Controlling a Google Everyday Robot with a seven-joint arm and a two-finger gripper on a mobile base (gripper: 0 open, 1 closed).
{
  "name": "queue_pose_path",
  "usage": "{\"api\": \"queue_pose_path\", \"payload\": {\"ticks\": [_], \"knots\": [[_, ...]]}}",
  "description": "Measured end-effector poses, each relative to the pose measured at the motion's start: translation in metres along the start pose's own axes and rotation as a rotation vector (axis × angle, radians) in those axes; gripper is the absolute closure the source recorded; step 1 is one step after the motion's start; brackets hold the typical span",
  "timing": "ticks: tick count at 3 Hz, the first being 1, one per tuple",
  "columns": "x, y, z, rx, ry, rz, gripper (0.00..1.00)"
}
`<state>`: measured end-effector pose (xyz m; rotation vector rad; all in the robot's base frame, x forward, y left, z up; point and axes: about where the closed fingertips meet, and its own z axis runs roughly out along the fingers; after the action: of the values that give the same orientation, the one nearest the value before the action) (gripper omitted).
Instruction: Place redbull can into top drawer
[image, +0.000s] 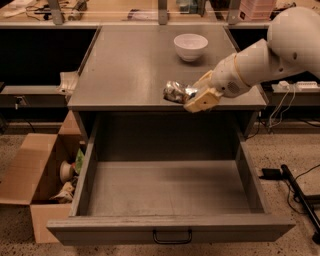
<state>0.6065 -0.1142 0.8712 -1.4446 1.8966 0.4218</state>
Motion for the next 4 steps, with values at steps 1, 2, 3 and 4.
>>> {"api": "queue_pose_path", "payload": {"ticks": [1, 2, 3, 4], "knots": [[0.031, 0.057, 0.02, -0.066, 0.056, -0.044, 1.0], [0.078, 0.106, 0.046, -0.143, 0.135, -0.033, 1.0], [0.078, 0.106, 0.046, -0.143, 0.135, -0.033, 1.0], [0.092, 0.108, 0.059, -0.153, 0.157, -0.021, 1.0]]}}
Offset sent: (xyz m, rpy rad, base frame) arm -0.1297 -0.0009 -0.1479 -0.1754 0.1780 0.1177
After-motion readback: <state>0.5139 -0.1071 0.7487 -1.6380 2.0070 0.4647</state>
